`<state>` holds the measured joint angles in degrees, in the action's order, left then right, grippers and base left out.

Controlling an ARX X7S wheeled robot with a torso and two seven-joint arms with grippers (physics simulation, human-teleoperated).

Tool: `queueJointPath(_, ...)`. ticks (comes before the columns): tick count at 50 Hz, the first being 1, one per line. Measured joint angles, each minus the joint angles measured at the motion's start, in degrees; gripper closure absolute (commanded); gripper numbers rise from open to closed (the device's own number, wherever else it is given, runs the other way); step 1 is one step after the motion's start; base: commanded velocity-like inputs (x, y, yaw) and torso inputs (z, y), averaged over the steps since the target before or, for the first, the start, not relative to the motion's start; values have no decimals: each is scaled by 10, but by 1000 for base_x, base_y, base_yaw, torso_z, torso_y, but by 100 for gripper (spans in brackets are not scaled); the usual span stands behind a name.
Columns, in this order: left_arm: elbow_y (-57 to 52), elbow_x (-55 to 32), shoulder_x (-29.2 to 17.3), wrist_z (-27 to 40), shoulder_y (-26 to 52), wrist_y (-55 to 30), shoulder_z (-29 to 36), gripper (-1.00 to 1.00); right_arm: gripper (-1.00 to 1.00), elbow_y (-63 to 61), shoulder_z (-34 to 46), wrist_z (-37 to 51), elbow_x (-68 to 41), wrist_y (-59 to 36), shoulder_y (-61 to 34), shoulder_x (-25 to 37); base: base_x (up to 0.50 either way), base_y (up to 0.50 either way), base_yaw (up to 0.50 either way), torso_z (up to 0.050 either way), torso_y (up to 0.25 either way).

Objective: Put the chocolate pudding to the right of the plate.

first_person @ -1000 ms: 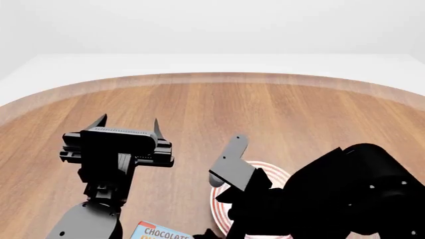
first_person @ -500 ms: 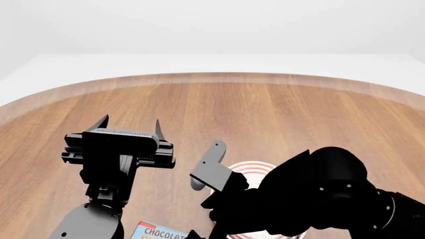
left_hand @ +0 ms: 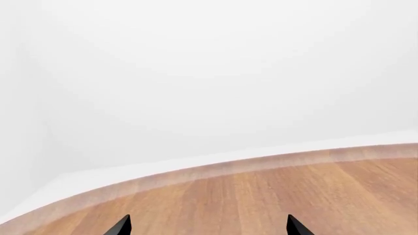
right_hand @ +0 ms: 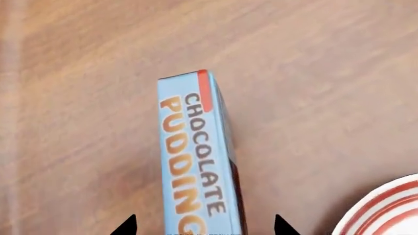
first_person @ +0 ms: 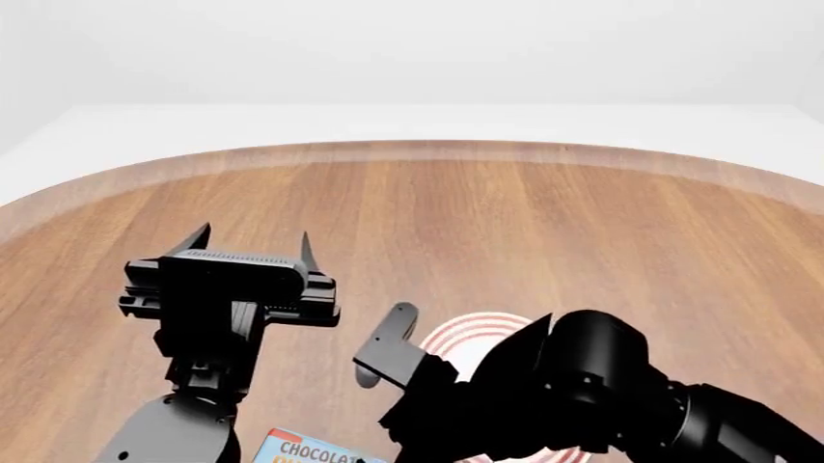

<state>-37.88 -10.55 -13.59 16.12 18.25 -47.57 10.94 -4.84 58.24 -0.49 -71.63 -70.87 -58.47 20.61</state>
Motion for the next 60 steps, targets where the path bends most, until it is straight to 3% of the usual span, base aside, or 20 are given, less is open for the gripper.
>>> queueJointPath(21,-1,-5,-3,5,-1,2,4,-100,-100,38,57,-23,36,10,37,-12,0,0,0,0,0)
queueJointPath(22,-1,-5,-3,5,-1,2,4,-100,100,40,58,-23,37,10,38,-12,0,0,0,0,0)
queueJointPath(43,3,-9,-7,10,-5,9,5,-100,100,40,56,2,33,17,46,-10,0,0,0,0,0)
queueJointPath(60,3,-14,-10,15,-7,11,4,-100,100,-43,-1,91,-52,-11,32,12,0,0,0,0,0)
